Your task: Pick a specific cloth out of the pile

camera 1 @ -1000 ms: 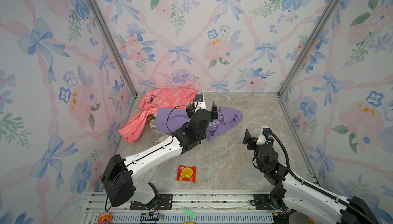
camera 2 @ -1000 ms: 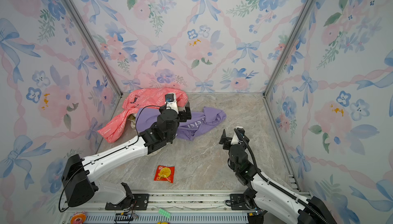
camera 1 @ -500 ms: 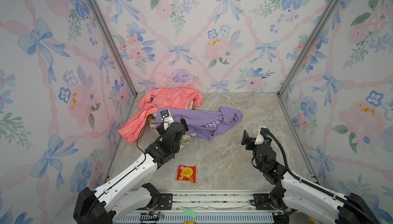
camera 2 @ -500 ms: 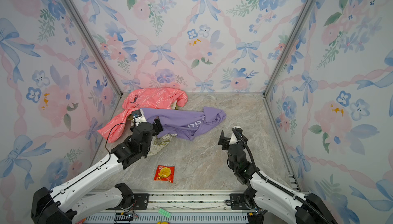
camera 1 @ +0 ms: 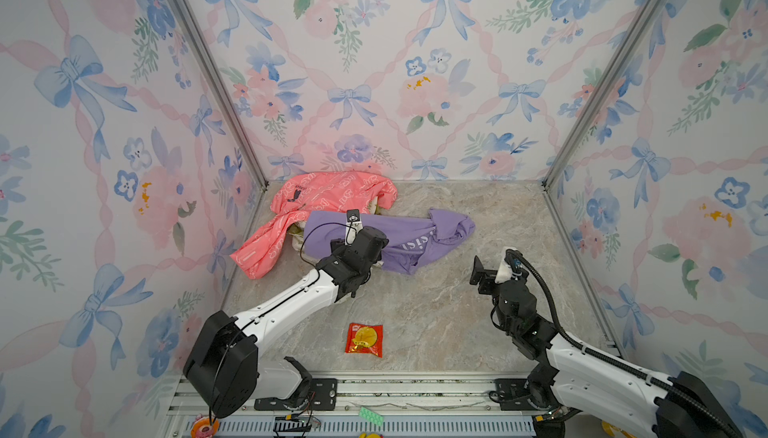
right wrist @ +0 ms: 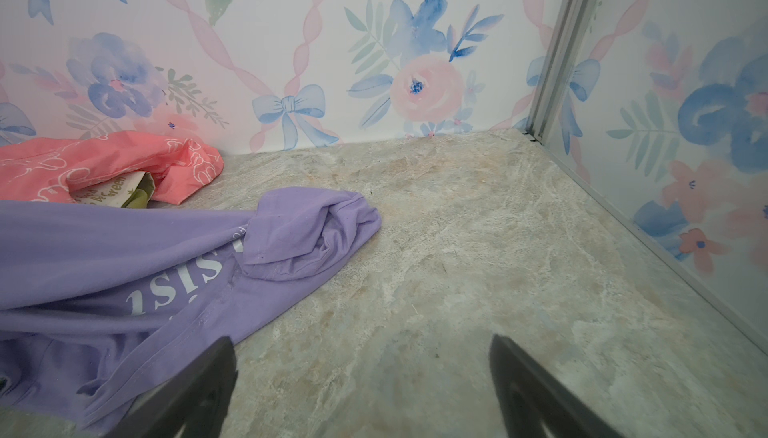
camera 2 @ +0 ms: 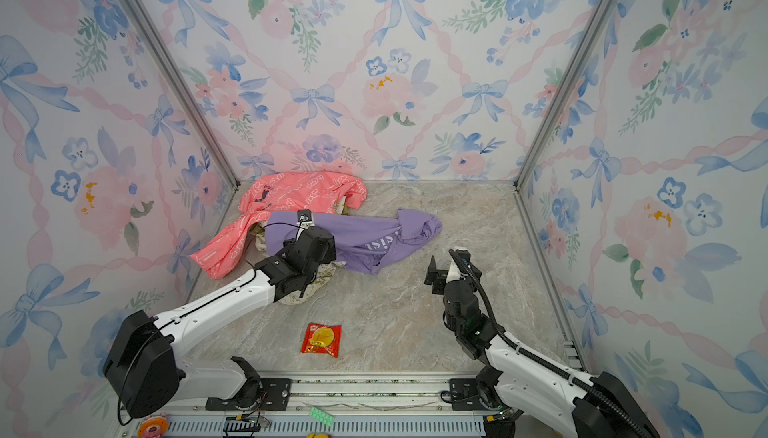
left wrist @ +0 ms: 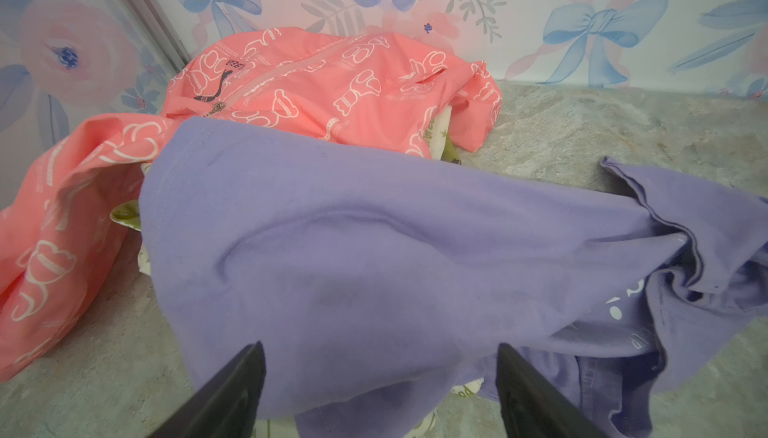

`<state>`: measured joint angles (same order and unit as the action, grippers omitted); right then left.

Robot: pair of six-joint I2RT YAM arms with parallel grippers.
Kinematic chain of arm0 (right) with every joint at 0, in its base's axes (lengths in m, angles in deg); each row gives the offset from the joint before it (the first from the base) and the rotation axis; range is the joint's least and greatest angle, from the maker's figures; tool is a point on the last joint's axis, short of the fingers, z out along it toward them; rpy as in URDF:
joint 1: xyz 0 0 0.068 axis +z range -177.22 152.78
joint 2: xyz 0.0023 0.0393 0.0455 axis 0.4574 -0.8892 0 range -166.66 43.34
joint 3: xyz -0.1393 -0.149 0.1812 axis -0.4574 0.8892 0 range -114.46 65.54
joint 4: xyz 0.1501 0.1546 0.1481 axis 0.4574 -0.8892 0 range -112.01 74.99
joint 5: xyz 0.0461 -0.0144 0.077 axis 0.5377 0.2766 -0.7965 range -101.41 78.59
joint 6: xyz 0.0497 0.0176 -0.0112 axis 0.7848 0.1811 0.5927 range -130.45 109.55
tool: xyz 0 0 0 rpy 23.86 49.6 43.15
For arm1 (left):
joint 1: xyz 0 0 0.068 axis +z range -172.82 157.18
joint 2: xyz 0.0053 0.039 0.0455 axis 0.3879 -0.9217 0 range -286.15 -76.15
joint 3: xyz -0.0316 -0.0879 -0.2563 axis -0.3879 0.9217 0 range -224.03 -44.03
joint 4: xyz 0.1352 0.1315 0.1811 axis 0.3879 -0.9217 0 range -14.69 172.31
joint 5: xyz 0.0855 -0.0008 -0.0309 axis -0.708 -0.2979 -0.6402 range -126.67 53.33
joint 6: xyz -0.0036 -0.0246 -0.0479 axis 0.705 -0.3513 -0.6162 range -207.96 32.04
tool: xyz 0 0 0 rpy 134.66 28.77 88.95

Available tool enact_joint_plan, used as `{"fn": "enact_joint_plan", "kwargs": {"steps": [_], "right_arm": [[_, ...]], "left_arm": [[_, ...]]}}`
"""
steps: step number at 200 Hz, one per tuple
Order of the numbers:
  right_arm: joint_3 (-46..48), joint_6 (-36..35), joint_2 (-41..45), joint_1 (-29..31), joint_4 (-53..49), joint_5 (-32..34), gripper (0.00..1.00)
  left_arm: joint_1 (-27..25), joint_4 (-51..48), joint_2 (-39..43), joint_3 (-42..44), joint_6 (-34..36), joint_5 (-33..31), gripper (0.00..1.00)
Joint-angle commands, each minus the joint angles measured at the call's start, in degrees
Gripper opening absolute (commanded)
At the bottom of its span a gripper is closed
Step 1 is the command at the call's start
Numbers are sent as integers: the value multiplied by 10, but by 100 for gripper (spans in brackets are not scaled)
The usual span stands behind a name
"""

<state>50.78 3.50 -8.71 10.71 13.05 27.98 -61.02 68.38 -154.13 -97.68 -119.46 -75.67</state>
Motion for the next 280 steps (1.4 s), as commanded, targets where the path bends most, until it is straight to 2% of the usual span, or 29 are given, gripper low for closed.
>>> {"fn": "enact_joint_plan", "kwargs": {"steps": [1, 9, 33, 79, 99, 164, 215, 248, 280], "right_arm": [[-12, -1, -3, 2, 15, 0, 97], [-12, -1, -4, 1, 14, 0, 97], [-13, 1, -4, 2, 14, 0, 97], [-13, 3, -1, 2, 10, -1, 97], [-12, 4, 0, 2, 10, 0, 97], [-16, 6, -16, 3, 15, -5, 97], [-14, 5, -8, 5, 14, -5, 97], [-14, -1, -2, 5, 13, -4, 97], [-12, -5, 16, 4, 7, 3, 97]], "left_arm": [[3, -17, -27, -24, 16, -21, 81], [3, -16, -38, -30, 17, -26, 79], [3, -15, -72, -46, 19, -41, 62], [3, -13, -113, -76, 21, -35, 16], [3, -13, -118, -93, 21, -26, 0], [1, -5, -88, -177, 26, 10, 0], [-18, 4, -94, -280, 33, 58, 0], [-45, 18, -126, -362, 46, 83, 0], [-75, 21, -192, -469, 62, 98, 0]]}}
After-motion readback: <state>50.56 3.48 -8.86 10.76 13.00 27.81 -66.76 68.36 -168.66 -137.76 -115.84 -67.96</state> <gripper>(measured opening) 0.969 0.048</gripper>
